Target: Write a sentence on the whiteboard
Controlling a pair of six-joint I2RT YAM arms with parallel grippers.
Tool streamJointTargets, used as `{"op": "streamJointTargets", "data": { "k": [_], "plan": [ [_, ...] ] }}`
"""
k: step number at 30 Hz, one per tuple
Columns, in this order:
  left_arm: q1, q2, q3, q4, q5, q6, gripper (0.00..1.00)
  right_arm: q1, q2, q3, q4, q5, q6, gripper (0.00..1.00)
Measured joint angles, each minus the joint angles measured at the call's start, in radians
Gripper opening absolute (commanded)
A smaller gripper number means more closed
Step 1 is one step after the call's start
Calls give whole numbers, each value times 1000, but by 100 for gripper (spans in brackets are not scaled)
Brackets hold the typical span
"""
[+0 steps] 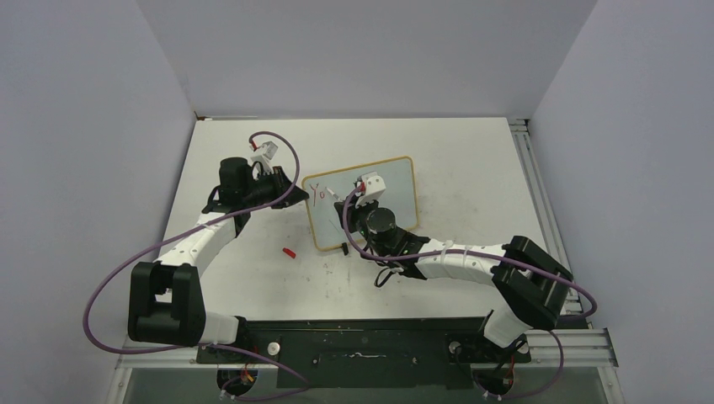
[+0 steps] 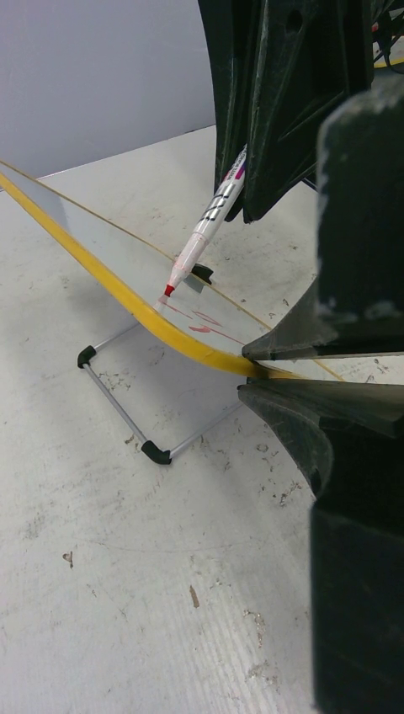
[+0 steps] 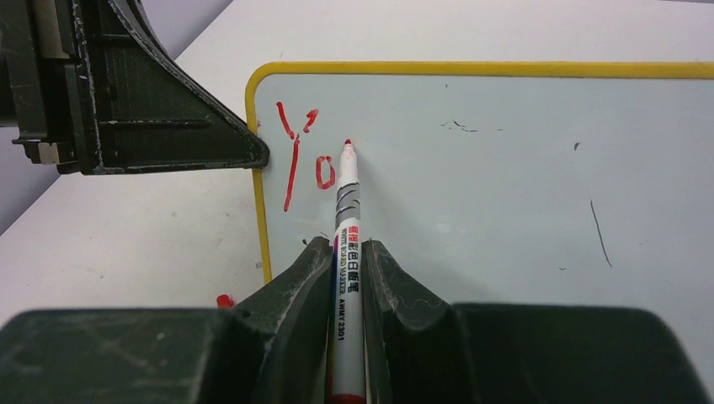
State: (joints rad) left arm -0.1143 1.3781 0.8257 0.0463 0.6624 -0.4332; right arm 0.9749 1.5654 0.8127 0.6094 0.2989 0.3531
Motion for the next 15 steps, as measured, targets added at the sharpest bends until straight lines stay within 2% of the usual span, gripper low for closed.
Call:
{"op": "streamJointTargets", "data": {
  "k": [15],
  "plan": [
    [1,0,0,0,-3,0,0,2,0,-40,12,-1,33,5]
  ]
}}
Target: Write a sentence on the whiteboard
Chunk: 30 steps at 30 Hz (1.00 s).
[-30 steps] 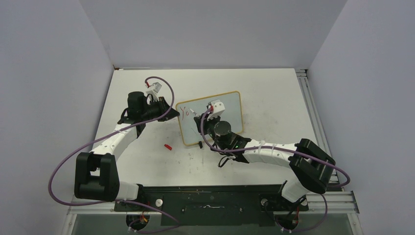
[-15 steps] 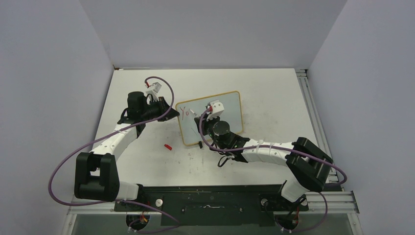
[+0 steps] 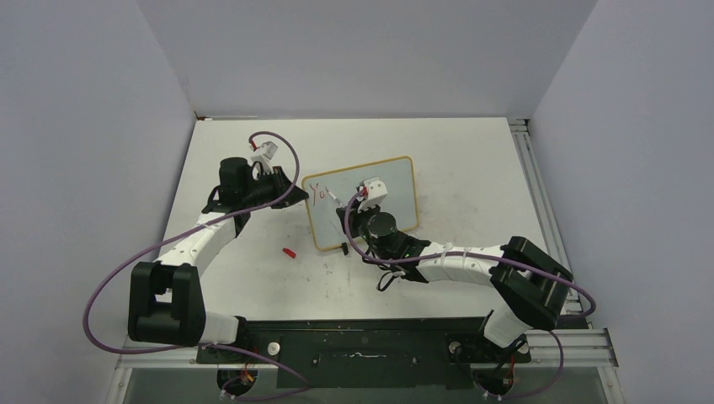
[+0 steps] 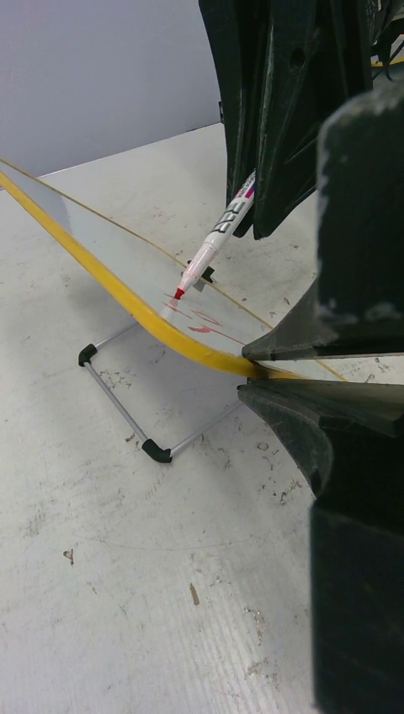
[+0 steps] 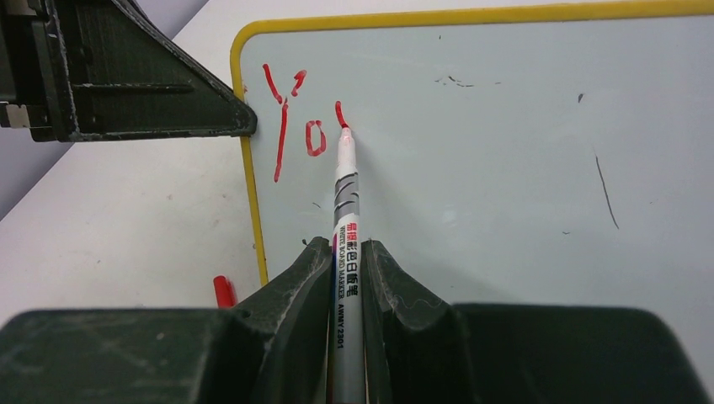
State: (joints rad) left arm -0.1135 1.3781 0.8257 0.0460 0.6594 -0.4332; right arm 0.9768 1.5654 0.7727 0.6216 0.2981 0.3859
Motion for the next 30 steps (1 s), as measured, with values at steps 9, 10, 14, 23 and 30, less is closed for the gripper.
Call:
{"op": "streamJointTargets", "data": {
  "k": [9,10,14,23,30],
  "plan": [
    [0,0,0,0,0,0,0,9,0,-18,-2,1,8,5],
    [0,0,0,0,0,0,0,10,0,-21,-2,1,9,5],
    [0,0,0,0,0,0,0,14,-1,-32,-3,1,15,5],
    [0,0,0,0,0,0,0,15,-9,-38,-18,9,18,5],
    [0,0,0,0,0,0,0,15,-20,-38,-37,26,13,5]
  ]
}}
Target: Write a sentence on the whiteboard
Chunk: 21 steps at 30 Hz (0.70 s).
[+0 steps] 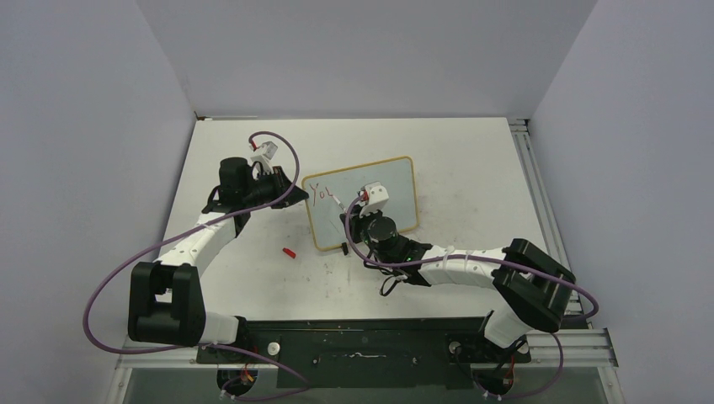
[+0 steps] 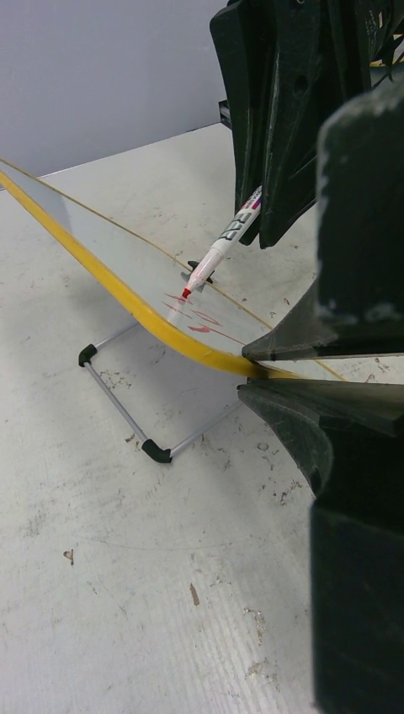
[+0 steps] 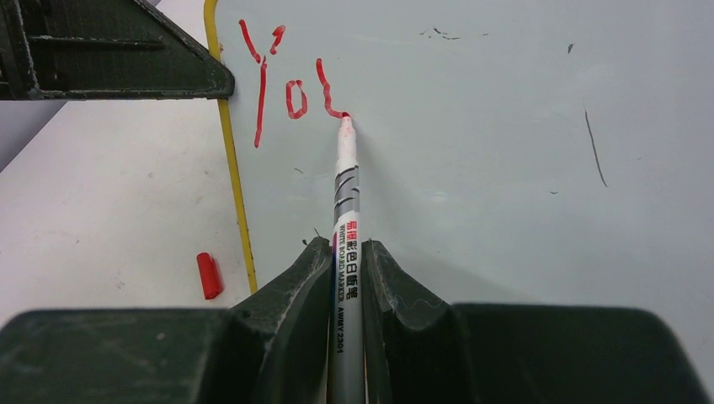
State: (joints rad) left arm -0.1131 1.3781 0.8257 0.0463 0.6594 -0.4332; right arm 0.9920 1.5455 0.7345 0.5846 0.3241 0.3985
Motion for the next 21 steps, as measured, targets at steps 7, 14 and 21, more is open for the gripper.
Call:
{"op": "streamJointTargets", "data": {
  "k": [7,14,21],
  "plan": [
    [2,0,0,0,0,0,0,0,0,5,-2,2,-20,5],
    [3,0,0,0,3,0,0,-13,0,31,-3,13,-30,5],
    [3,0,0,0,3,0,0,-18,0,34,-3,12,-32,5]
  ]
}}
